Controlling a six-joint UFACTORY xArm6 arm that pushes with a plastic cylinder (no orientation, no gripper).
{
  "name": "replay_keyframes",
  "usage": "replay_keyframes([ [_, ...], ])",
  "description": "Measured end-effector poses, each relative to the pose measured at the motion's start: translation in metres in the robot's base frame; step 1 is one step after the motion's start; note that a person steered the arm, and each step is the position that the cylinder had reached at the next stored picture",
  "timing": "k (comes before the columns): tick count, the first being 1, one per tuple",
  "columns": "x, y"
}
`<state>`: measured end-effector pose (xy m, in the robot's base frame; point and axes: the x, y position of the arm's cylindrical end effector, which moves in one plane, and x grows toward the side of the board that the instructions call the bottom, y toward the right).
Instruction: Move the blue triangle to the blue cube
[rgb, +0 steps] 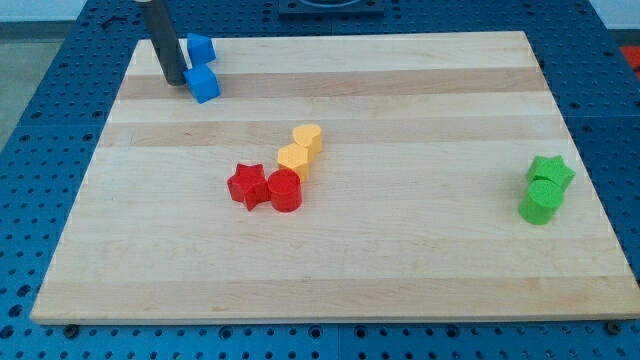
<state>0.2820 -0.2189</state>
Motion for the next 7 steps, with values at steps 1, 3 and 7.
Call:
replay_keyframes([
  [1,-0.002,-0.002],
  [3,-0.090,-0.029],
  [7,-0.090,0.046],
])
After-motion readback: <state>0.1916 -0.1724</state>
